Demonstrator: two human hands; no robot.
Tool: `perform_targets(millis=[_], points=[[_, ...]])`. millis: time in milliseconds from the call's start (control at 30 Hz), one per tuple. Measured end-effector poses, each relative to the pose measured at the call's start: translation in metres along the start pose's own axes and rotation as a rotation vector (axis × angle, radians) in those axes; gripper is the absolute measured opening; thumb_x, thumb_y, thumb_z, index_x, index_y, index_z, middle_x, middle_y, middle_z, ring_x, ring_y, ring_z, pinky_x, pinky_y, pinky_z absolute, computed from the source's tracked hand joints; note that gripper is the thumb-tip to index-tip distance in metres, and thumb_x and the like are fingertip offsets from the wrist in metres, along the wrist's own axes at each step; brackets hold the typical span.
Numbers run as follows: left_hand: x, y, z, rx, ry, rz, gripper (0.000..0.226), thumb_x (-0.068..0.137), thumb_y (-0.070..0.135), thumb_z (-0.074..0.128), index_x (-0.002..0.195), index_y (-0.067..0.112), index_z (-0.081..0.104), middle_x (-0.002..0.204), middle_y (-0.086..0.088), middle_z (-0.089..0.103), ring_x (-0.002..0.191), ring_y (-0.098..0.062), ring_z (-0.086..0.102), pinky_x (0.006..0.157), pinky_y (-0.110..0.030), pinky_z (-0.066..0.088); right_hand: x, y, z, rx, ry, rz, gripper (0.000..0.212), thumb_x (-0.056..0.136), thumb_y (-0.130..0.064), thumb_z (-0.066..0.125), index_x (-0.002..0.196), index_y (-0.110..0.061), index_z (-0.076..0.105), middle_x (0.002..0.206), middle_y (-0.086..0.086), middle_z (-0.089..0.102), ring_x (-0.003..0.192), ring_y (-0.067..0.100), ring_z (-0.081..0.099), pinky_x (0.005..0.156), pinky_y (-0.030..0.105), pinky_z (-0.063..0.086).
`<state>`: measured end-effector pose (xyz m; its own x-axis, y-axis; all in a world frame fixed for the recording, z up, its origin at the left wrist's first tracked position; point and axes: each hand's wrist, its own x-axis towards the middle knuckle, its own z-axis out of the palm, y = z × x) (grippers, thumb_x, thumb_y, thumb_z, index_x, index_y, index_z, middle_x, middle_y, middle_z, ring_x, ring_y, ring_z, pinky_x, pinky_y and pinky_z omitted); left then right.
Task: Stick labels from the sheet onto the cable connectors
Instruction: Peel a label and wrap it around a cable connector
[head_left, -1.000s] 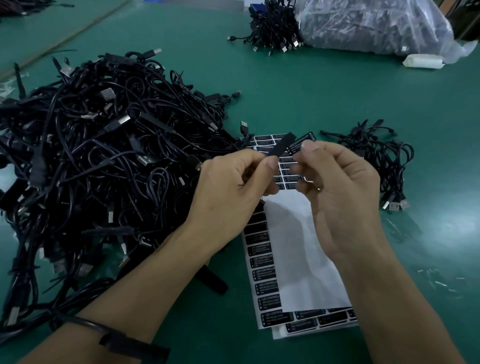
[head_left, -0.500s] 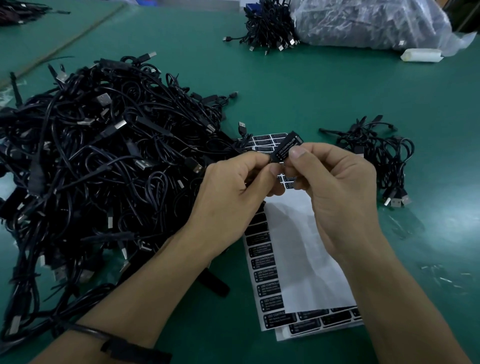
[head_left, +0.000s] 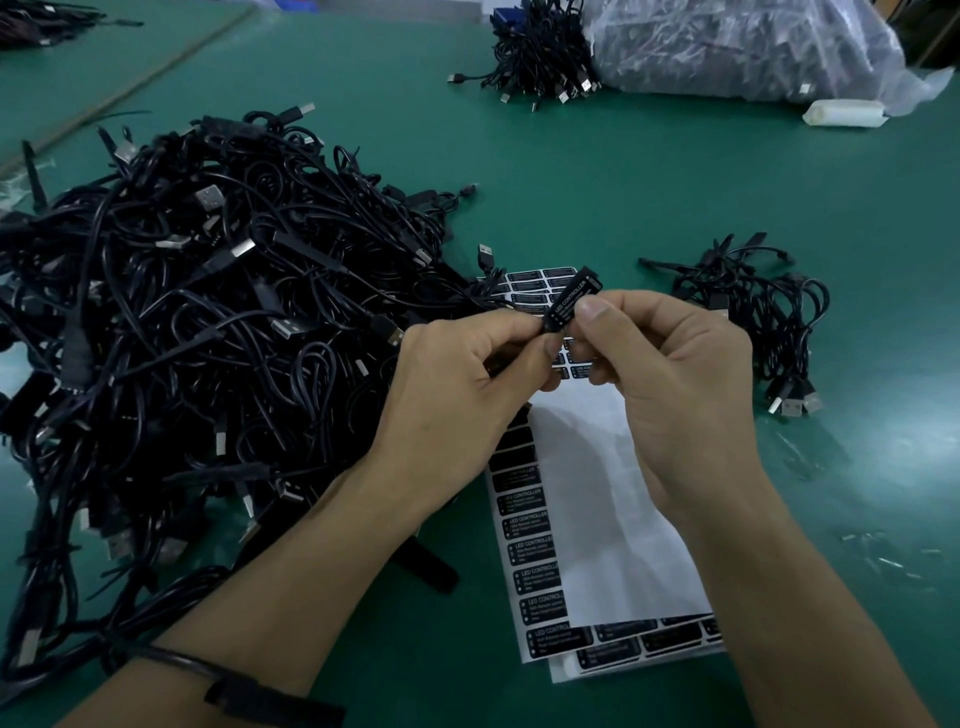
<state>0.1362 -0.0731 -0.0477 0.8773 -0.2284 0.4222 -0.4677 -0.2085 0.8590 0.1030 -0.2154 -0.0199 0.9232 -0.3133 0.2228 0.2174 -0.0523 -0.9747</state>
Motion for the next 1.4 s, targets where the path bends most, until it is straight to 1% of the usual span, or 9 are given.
perform_targets(millis=[300,500,767,967,1167,1300,1400], points=[[-0.0013,-0.0006,-0.0003,0.038,0.022,0.021,0.014,0.095,0.024,0.065,0.085,0.021,0.074,0.068,0.005,0.071,0.058,-0.023,0.067,0.055,-0.044,0.054,-0.0009,-0.0004,0.0031,-0.09,0.037,-0.072,0.019,0.091,-0.013,0.072,0.075,-0.024,0.074,0.063,-0.008,0.069,0.058,0.0,0.057,0.059,0.014,0.047],[-0.002,-0.0004,0.0007,0.035,0.018,0.02,0.016,0.095,0.02,0.066,0.083,0.017,0.075,0.068,0.006,0.071,0.058,-0.021,0.066,0.056,-0.042,0.053,-0.0007,0.0012,0.0039,-0.104,0.046,-0.08,0.019,0.091,-0.013,0.071,0.075,-0.024,0.074,0.062,-0.01,0.068,0.057,0.0,0.056,0.059,0.015,0.046],[-0.0012,-0.0004,0.001,0.04,0.015,0.02,0.017,0.096,0.023,0.064,0.084,0.016,0.074,0.068,0.004,0.071,0.059,-0.022,0.068,0.055,-0.042,0.055,0.0001,0.0027,0.003,-0.096,0.047,-0.08,0.017,0.091,-0.014,0.071,0.077,-0.023,0.074,0.065,-0.008,0.071,0.06,0.001,0.06,0.06,0.015,0.048],[-0.0011,-0.001,0.0013,0.036,0.019,0.032,0.016,0.096,0.022,0.065,0.085,0.017,0.075,0.068,0.005,0.071,0.057,-0.023,0.067,0.054,-0.042,0.054,0.0001,0.0041,0.002,-0.09,0.05,-0.084,0.017,0.091,-0.015,0.07,0.078,-0.024,0.074,0.066,-0.007,0.071,0.062,0.003,0.061,0.061,0.017,0.049],[-0.0013,-0.0015,0.0014,0.016,0.018,0.045,0.013,0.096,0.023,0.064,0.087,0.021,0.074,0.072,0.006,0.072,0.062,-0.022,0.07,0.055,-0.041,0.056,-0.0005,0.0049,0.0035,-0.097,0.073,-0.087,0.016,0.091,-0.014,0.071,0.077,-0.024,0.073,0.066,-0.007,0.071,0.061,0.003,0.063,0.061,0.016,0.049],[-0.0017,-0.0019,0.003,-0.008,0.024,0.05,0.012,0.096,0.022,0.065,0.088,0.02,0.074,0.076,0.005,0.074,0.064,-0.022,0.072,0.057,-0.041,0.057,-0.0007,0.0051,0.0041,-0.104,0.084,-0.091,0.015,0.09,-0.015,0.071,0.078,-0.022,0.074,0.067,-0.007,0.072,0.062,0.004,0.063,0.061,0.018,0.051],[-0.0019,-0.0026,0.004,-0.017,0.028,0.05,0.013,0.095,0.024,0.064,0.088,0.019,0.074,0.076,0.004,0.074,0.065,-0.022,0.072,0.057,-0.041,0.057,-0.0004,0.0055,0.0039,-0.118,0.095,-0.09,0.014,0.09,-0.016,0.071,0.078,-0.022,0.074,0.068,-0.005,0.072,0.063,0.007,0.064,0.062,0.022,0.053]])
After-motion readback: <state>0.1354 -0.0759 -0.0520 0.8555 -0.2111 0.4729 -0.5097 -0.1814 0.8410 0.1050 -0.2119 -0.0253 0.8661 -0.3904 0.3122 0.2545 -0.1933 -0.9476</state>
